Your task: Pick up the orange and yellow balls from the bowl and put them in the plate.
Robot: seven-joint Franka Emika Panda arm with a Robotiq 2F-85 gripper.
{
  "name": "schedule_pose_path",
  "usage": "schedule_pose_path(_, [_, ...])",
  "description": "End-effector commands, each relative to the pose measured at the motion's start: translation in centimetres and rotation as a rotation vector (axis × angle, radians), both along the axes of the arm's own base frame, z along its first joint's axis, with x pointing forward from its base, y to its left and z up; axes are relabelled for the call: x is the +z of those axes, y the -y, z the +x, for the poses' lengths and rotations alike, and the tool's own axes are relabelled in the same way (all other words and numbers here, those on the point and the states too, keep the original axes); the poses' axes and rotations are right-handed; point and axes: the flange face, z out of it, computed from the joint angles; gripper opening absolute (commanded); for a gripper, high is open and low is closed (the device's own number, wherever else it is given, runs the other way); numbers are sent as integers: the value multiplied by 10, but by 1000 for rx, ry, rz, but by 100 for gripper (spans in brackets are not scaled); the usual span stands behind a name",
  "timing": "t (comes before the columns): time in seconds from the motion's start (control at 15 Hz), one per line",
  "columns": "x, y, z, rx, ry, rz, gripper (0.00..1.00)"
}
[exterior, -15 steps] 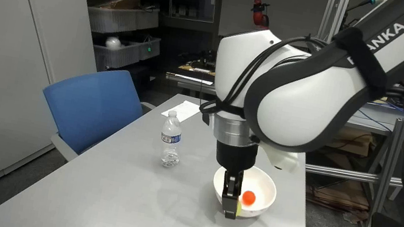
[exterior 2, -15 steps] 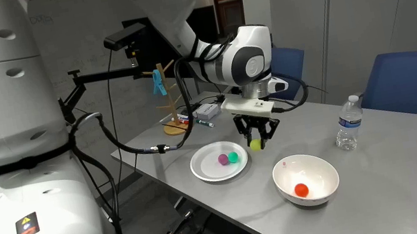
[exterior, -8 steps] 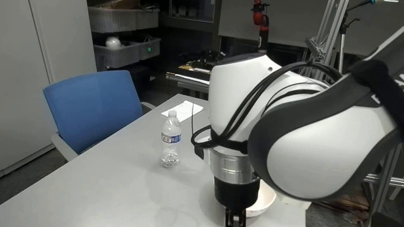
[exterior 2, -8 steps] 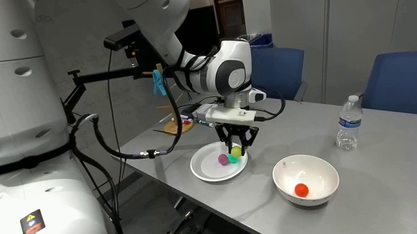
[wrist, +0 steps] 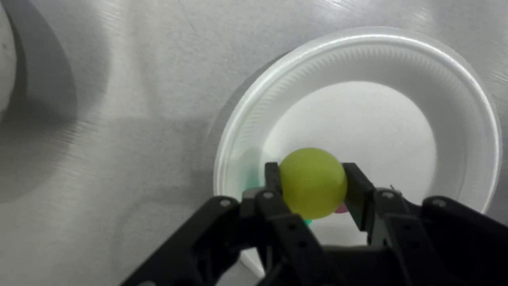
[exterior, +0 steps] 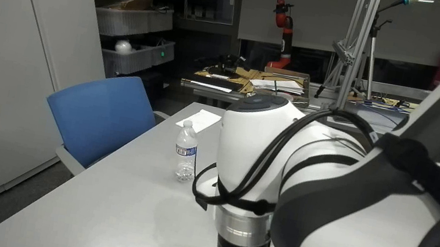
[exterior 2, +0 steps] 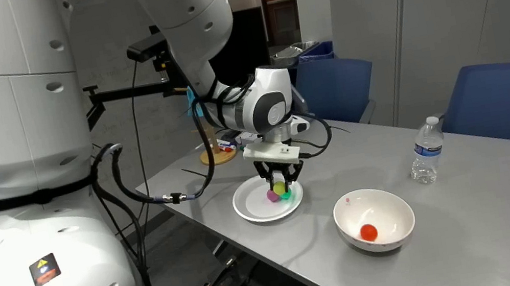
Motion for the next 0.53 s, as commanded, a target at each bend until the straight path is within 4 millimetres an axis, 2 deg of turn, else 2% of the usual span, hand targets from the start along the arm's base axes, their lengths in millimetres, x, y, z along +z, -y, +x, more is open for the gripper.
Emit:
schedule_pose_path(0.0, [-10,-14,2,26,18,33,17])
schedule_pose_path(0.07, [-13,-16,1,28,11,33,17])
schedule_pose_path(0.13, [-15,-16,1,27,6,32,65])
schedule_pose_path(0.27, [-17,-15,0,35,-3,25,76])
schedule_pose_path(0.47, [-14,-10,1,35,1,21,98])
